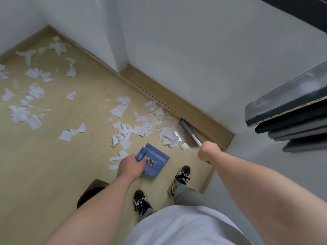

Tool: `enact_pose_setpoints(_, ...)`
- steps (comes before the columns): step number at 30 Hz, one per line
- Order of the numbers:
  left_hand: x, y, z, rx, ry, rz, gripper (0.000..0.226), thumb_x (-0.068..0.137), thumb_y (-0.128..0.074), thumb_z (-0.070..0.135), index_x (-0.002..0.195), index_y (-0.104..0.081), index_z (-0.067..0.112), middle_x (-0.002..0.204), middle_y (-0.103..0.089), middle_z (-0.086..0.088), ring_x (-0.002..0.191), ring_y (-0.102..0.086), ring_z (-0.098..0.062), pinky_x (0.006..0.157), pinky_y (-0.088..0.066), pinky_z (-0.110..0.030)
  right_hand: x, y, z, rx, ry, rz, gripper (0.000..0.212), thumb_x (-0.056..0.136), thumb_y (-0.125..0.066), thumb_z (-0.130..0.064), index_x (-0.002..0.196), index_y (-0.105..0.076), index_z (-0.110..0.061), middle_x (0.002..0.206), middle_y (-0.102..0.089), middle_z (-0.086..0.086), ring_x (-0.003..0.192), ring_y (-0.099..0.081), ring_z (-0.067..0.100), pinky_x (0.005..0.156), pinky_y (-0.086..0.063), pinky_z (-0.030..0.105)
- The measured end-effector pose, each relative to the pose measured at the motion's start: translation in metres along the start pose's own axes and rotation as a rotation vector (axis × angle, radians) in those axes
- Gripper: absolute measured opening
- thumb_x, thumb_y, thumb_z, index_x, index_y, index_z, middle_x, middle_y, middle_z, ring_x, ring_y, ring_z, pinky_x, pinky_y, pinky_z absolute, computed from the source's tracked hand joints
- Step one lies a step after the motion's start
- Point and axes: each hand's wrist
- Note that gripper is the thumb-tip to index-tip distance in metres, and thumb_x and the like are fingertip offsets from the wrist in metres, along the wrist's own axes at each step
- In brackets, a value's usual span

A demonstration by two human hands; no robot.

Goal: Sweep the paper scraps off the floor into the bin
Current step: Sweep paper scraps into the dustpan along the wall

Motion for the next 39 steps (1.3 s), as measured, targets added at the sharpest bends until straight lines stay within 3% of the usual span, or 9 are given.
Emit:
enact_pose_setpoints(2, 0.002, -0.009, 0.006, 0.025, -0.008, 0.007, 0.039, 0.096, -0.055, 0.045, 0.07, -0.058, 0.016, 0.069, -0.06, 0.001, 0.066, -0.056, -0.016, 0.05, -0.036, -0.026, 0.011, -0.001, -0.005, 0.018, 0.02, -0.004, 0.056, 0.088, -0.042, 0.007, 0.143, -0.039, -0.005, 0.067, -0.045, 0.009, 0.057, -0.051, 0.018, 0.054, -0.046, 0.025)
enact_pose_setpoints(6, 0.014, -0.02, 0.015, 0.102, -0.035, 0.043, 0.039, 0.096, -0.051, 0.048, 0.069, -0.054, 0.02, 0.07, -0.059, 0.001, 0.068, -0.056, -0.018, 0.05, -0.035, -0.027, 0.026, -0.008, -0.009, -0.023, 0.064, -0.028, 0.032, 0.089, -0.043, 0.003, 0.119, -0.054, 0.001, 0.068, -0.05, 0.008, 0.054, -0.05, 0.017, 0.049, -0.047, 0.025)
enact_pose_setpoints(8, 0.02, -0.022, 0.014, 0.093, -0.033, 0.043, 0.038, 0.097, -0.051, 0.047, 0.072, -0.055, 0.018, 0.072, -0.061, -0.001, 0.071, -0.059, -0.022, 0.053, -0.038, -0.028, 0.024, -0.009, -0.011, -0.038, 0.106, -0.028, 0.021, 0.09, -0.042, 0.004, 0.109, -0.043, -0.007, 0.069, -0.048, 0.008, 0.055, -0.049, 0.018, 0.056, -0.049, 0.027)
enact_pose_setpoints(19, 0.022, -0.03, 0.019, 0.085, -0.069, 0.054, 0.036, 0.099, -0.05, 0.042, 0.079, -0.056, 0.013, 0.077, -0.061, -0.006, 0.071, -0.056, -0.025, 0.057, -0.038, -0.029, -0.023, 0.015, 0.009, -0.217, 0.171, -0.032, 0.03, 0.092, -0.045, -0.003, 0.118, -0.06, 0.001, 0.063, -0.049, 0.005, 0.046, -0.046, 0.016, 0.039, -0.037, 0.023)
enact_pose_setpoints(25, 0.022, -0.028, 0.015, 0.09, -0.074, 0.038, 0.035, 0.099, -0.05, 0.043, 0.077, -0.054, 0.015, 0.077, -0.059, -0.005, 0.074, -0.055, -0.026, 0.061, -0.038, -0.029, -0.026, 0.023, 0.027, -0.121, 0.102, 0.027, 0.023, 0.092, -0.047, -0.008, 0.103, -0.067, -0.003, 0.062, -0.054, 0.004, 0.042, -0.048, 0.017, 0.032, -0.035, 0.018)
enact_pose_setpoints(31, 0.019, -0.025, 0.011, 0.075, -0.079, 0.042, 0.039, 0.097, -0.051, 0.045, 0.073, -0.055, 0.015, 0.073, -0.06, -0.004, 0.074, -0.058, -0.027, 0.06, -0.04, -0.03, -0.011, 0.02, 0.032, -0.051, 0.055, 0.096, 0.016, 0.089, -0.05, -0.005, 0.075, -0.058, -0.003, 0.055, -0.054, 0.007, 0.042, -0.048, 0.021, 0.042, -0.038, 0.021)
enact_pose_setpoints(34, 0.011, -0.022, 0.006, 0.059, -0.082, 0.053, 0.043, 0.096, -0.052, 0.048, 0.077, -0.059, 0.01, 0.074, -0.062, -0.005, 0.072, -0.059, -0.024, 0.056, -0.04, -0.029, -0.005, 0.016, 0.029, 0.092, 0.016, 0.11, 0.023, 0.087, -0.048, -0.003, 0.065, -0.055, -0.004, 0.039, -0.052, 0.006, 0.039, -0.047, 0.021, 0.042, -0.038, 0.018)
enact_pose_setpoints(36, 0.002, -0.017, 0.002, 0.05, -0.078, 0.065, 0.045, 0.095, -0.053, 0.049, 0.078, -0.06, 0.008, 0.072, -0.063, -0.006, 0.069, -0.059, -0.022, 0.053, -0.04, -0.028, -0.003, 0.012, 0.024, 0.212, 0.01, 0.094, 0.026, 0.088, -0.048, -0.005, 0.062, -0.049, -0.007, 0.02, -0.04, 0.0, 0.042, -0.047, 0.02, 0.041, -0.037, 0.018)
enact_pose_setpoints(39, -0.013, -0.008, -0.001, 0.056, -0.081, 0.086, 0.046, 0.095, -0.052, 0.052, 0.08, -0.061, 0.009, 0.072, -0.064, -0.005, 0.066, -0.057, -0.018, 0.05, -0.038, -0.027, -0.009, 0.004, 0.017, 0.334, 0.057, 0.058, 0.028, 0.089, -0.05, -0.003, 0.063, -0.042, -0.011, 0.017, -0.031, -0.013, 0.049, -0.047, 0.02, 0.044, -0.04, 0.021)
Point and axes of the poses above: each hand's wrist, its own x-axis towards the middle knuckle, its own y-axis out of the back of the hand, z = x × y
